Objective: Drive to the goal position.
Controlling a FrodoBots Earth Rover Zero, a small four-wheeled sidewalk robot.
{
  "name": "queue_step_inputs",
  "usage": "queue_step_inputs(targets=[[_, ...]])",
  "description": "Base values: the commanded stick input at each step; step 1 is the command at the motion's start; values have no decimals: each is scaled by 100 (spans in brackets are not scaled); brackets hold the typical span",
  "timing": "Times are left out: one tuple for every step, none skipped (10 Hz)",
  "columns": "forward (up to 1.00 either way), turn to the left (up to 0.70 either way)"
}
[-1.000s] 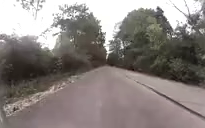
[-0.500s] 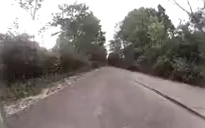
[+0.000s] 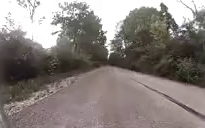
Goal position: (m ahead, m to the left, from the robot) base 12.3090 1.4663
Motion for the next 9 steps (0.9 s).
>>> queue_step_inputs(targets=[[70, 0], [70, 0], [70, 1], [70, 6], [70, 34], [70, 29], [70, 3], [70, 0], [70, 0]])
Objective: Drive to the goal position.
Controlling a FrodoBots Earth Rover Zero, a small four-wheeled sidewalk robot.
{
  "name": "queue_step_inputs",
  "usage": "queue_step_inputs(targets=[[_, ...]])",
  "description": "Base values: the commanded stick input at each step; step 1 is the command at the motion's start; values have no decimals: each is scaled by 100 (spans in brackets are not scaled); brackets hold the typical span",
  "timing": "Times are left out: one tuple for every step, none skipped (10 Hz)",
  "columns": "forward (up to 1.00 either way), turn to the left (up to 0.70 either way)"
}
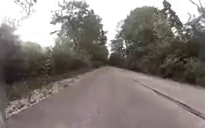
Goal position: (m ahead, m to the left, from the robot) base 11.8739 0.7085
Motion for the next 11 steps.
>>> queue_step_inputs(targets=[[70, 0], [70, 0], [70, 0], [70, 0], [70, 0], [70, 0], [70, 0], [70, 0], [70, 0], [70, 0], [70, 0]])
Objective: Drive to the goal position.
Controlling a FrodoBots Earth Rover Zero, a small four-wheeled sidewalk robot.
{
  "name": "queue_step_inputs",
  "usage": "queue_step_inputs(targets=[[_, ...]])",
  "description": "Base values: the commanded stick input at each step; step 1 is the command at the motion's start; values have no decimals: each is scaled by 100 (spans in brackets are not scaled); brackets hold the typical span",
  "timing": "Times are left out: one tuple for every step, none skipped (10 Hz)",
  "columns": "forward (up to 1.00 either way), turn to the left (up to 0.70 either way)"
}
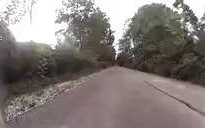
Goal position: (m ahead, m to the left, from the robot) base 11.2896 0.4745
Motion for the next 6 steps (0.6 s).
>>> queue_step_inputs(targets=[[70, 0], [70, 0], [70, 0], [70, 0], [70, 0], [70, 0]])
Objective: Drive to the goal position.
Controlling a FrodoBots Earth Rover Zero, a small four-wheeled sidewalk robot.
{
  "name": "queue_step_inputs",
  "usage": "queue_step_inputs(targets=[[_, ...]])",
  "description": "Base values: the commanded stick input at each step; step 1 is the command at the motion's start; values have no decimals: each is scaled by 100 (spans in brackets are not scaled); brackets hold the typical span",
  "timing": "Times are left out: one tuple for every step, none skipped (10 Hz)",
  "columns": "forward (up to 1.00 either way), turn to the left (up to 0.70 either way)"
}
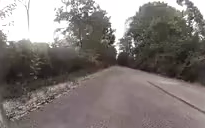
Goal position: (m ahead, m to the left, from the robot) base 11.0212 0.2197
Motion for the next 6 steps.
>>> queue_step_inputs(targets=[[70, 0], [70, 0], [70, 0], [70, 0], [70, 0], [70, 0]])
